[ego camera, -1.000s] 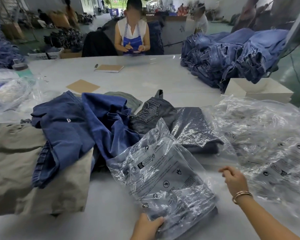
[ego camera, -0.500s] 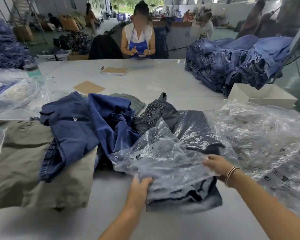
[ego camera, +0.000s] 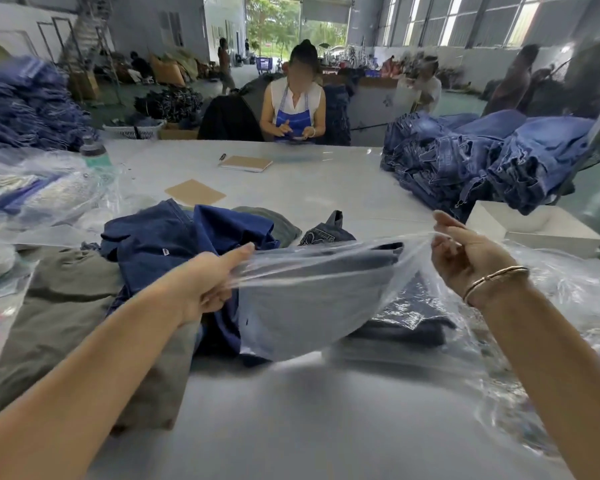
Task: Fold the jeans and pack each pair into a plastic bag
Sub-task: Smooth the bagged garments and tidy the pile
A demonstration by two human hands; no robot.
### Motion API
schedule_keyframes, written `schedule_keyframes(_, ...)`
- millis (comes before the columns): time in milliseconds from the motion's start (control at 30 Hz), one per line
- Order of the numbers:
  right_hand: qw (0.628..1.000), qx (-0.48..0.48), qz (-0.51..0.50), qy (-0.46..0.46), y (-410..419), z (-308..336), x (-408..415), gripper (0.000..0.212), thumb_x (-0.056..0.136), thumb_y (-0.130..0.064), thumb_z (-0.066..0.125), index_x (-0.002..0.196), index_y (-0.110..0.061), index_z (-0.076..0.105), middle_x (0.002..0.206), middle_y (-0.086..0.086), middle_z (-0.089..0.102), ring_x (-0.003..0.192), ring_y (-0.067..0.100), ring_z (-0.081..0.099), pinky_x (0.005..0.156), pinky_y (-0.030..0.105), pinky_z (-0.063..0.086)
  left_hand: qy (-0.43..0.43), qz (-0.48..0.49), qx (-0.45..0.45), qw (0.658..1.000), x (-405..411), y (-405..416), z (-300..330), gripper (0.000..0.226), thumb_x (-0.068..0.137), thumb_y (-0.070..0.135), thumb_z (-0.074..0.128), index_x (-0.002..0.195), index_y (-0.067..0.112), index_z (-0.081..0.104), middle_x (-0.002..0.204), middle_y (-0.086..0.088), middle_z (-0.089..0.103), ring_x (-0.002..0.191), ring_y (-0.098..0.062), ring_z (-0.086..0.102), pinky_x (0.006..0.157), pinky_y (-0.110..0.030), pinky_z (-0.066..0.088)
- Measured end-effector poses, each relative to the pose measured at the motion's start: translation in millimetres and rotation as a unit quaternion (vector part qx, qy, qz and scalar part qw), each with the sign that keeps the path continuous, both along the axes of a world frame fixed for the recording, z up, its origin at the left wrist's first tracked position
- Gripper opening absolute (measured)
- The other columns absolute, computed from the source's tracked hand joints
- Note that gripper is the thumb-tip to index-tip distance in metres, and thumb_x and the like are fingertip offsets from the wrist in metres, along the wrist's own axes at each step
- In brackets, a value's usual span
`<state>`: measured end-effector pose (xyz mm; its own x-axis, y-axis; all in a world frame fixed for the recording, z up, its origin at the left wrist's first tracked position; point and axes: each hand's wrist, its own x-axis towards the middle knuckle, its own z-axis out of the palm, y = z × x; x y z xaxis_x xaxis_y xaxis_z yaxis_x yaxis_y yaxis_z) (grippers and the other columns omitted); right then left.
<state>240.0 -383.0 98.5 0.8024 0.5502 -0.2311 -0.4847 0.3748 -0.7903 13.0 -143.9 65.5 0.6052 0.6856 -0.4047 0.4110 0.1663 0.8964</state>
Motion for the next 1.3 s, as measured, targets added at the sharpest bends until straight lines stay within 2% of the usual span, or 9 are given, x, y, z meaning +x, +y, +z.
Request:
schedule_keyframes(100, 0.998, 0.058, 0.010, -0.012, 3.7, 10.3, 0.7, 0.035, 0.090, 0.000, 0.051, 0.067, -0.007, 0.077, 0.060, 0.005, 0.066, 0.055, 0.009, 0.066, 0.051, 0.015, 0.053, -0.175, 0.023, -0.146, 0.973, -9.7, 26.3, 23.1, 0.014, 0.100, 0.023, 0.046, 0.090, 0.016, 0.054, 0.052, 0.005, 0.043, 0.035, -0.001, 0.037, 0.031, -0.011, 0.032)
schedule_keyframes(267, 0.987, -0.003, 0.101, -0.121, 5.7, -21.9, 2.5, 0.035, 0.081, 0.017, 0.045, 0.109, 0.001, 0.059, 0.086, 0.011, 0.066, 0.082, 0.019, 0.068, 0.073, 0.023, 0.058, -0.202, 0.084, -0.219, 0.951, -11.2, 26.7, 1.4, 0.015, 0.099, 0.015, 0.048, 0.108, 0.013, 0.060, 0.057, 0.002, 0.057, 0.041, -0.003, 0.055, 0.041, -0.014, 0.049)
schedule_keyframes(433, 0.892, -0.227, 0.000, -0.392, 8.3, -45.0, 12.8, 0.009, 0.090, -0.002, 0.059, 0.089, 0.004, 0.066, 0.053, 0.000, 0.064, 0.046, 0.007, 0.059, 0.052, 0.017, 0.054, -0.229, 0.141, -0.195, 0.943, -11.9, 35.1, -2.2, 0.010, 0.098, 0.013, 0.049, 0.096, 0.013, 0.060, 0.060, -0.002, 0.066, 0.050, -0.006, 0.065, 0.050, -0.016, 0.055)
schedule_keyframes(567, 0.830, -0.260, -0.024, -0.493, 4.2, -33.1, 21.9, 0.024, 0.085, -0.014, 0.067, 0.061, -0.014, 0.065, 0.044, -0.003, 0.057, 0.038, 0.006, 0.051, 0.043, 0.014, 0.046, -0.254, 0.180, -0.156, 0.937, -4.8, 39.3, 3.9, 0.014, 0.100, 0.010, 0.044, 0.095, 0.016, 0.055, 0.070, -0.007, 0.069, 0.061, -0.011, 0.068, 0.054, -0.021, 0.057)
schedule_keyframes(733, 0.859, -0.211, -0.021, -0.467, 7.6, -33.0, 15.6, 0.022, 0.087, -0.009, 0.064, 0.065, -0.008, 0.064, 0.050, 0.001, 0.064, 0.043, 0.011, 0.059, 0.044, 0.017, 0.048, -0.276, 0.247, 0.159, 0.915, 21.2, 11.5, 3.8, 0.022, 0.094, 0.005, 0.050, 0.107, 0.023, 0.050, 0.096, 0.004, 0.059, 0.082, -0.003, 0.058, 0.072, -0.015, 0.046)
schedule_keyframes(833, 0.863, -0.173, 0.039, -0.473, 10.4, -31.6, 4.1, 0.024, 0.091, 0.003, 0.054, 0.081, -0.014, 0.067, 0.062, 0.001, 0.070, 0.056, 0.012, 0.067, 0.055, 0.019, 0.055, -0.267, 0.046, 0.355, 0.895, 49.4, -33.5, 9.4, 0.025, 0.091, 0.007, 0.060, 0.098, 0.031, 0.057, 0.102, 0.004, 0.063, 0.089, 0.001, 0.059, 0.080, -0.010, 0.044)
schedule_keyframes(933, 0.837, -0.177, 0.042, -0.516, 10.7, -28.3, -6.1, 0.028, 0.091, 0.002, 0.053, 0.083, -0.021, 0.068, 0.064, 0.001, 0.070, 0.058, 0.013, 0.068, 0.058, 0.020, 0.056, -0.253, -0.123, 0.497, 0.821, 79.9, -71.1, 15.6, 0.019, 0.086, 0.019, 0.069, 0.104, 0.024, 0.067, 0.106, 0.004, 0.066, 0.095, -0.003, 0.056, 0.088, -0.016, 0.041)
schedule_keyframes(1067, 0.807, -0.179, 0.028, -0.562, 7.1, -26.3, -13.4, 0.021, 0.088, 0.002, 0.058, 0.086, -0.015, 0.069, 0.053, -0.005, 0.066, 0.050, 0.006, 0.064, 0.053, 0.015, 0.053, -0.227, -0.185, 0.605, 0.740, 108.1, -104.9, 18.8, 0.029, 0.084, 0.031, 0.070, 0.109, 0.016, 0.069, 0.106, -0.002, 0.069, 0.099, -0.022, 0.060, 0.087, -0.036, 0.046)
schedule_keyframes(1300, 0.812, -0.179, 0.059, -0.552, -9.1, -20.5, -13.4, 0.027, 0.090, 0.004, 0.055, 0.068, -0.006, 0.067, 0.056, 0.005, 0.065, 0.048, 0.009, 0.064, 0.051, 0.017, 0.052, -0.239, -0.180, 0.714, 0.633, 124.4, -112.7, 25.7, 0.017, 0.085, 0.026, 0.066, 0.077, 0.011, 0.066, 0.078, 0.000, 0.067, 0.081, -0.024, 0.062, 0.071, -0.034, 0.045)
